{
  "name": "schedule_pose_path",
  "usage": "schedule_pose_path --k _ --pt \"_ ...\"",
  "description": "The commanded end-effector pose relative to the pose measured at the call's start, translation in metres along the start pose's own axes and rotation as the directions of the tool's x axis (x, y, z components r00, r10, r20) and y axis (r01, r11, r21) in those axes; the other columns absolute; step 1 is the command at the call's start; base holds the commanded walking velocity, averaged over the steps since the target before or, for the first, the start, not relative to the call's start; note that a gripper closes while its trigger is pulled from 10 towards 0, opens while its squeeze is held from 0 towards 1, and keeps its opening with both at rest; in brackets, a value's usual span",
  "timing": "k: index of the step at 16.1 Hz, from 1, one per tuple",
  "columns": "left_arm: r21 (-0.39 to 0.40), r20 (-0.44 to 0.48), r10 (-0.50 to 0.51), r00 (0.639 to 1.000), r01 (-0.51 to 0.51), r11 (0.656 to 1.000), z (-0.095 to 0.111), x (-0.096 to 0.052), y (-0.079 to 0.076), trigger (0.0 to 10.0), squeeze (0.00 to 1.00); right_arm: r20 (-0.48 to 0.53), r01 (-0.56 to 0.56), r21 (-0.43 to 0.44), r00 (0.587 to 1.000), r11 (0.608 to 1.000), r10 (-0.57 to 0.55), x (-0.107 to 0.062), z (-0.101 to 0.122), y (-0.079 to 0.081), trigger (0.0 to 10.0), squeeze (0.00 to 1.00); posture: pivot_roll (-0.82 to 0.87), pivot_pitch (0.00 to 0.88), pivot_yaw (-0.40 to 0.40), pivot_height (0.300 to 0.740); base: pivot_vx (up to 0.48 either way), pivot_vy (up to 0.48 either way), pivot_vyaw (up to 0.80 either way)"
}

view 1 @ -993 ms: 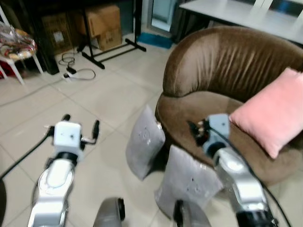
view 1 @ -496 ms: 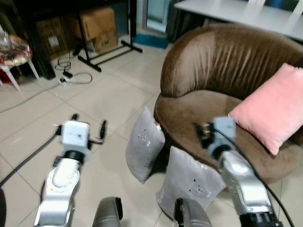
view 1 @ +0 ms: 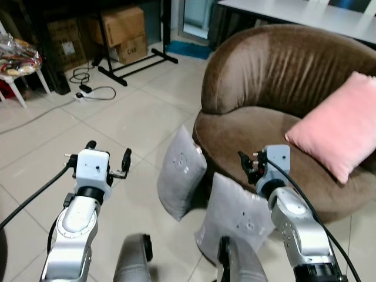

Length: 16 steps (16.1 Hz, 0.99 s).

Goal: Move the pillow to the sofa from floor

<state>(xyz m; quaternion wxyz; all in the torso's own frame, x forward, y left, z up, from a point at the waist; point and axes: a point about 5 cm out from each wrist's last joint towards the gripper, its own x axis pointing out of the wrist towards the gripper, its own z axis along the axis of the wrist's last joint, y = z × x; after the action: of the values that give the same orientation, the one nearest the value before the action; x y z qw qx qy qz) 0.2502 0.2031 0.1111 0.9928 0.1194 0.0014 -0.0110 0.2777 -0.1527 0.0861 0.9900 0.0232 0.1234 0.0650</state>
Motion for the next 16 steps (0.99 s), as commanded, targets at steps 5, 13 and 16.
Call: schedule_pose_path --k 5,13,16 --pt "0.010 -0.006 -0.002 1.000 0.002 1.000 -0.0001 0.0020 -0.0020 10.0 0.00 0.003 0.005 0.019 1.000 1.000 -0.005 0.0016 0.0011 -0.0044 10.0 0.00 0.03 0.000 -0.056 0.500 0.000 0.000 0.00" --pt "-0.009 0.000 -0.009 1.000 0.009 1.000 0.0000 0.0010 -0.0009 10.0 0.00 0.002 -0.004 -0.034 1.000 0.999 0.004 0.0045 0.0033 -0.0027 10.0 0.00 0.03 0.000 -0.059 0.500 0.231 0.000 0.00" --pt "-0.012 0.002 -0.012 1.000 0.012 1.000 -0.0002 0.0011 -0.0014 10.0 0.00 0.005 0.006 -0.031 1.000 0.999 -0.006 0.0061 0.0035 -0.0029 10.0 0.00 0.03 0.000 -0.062 0.500 0.355 0.000 0.79"
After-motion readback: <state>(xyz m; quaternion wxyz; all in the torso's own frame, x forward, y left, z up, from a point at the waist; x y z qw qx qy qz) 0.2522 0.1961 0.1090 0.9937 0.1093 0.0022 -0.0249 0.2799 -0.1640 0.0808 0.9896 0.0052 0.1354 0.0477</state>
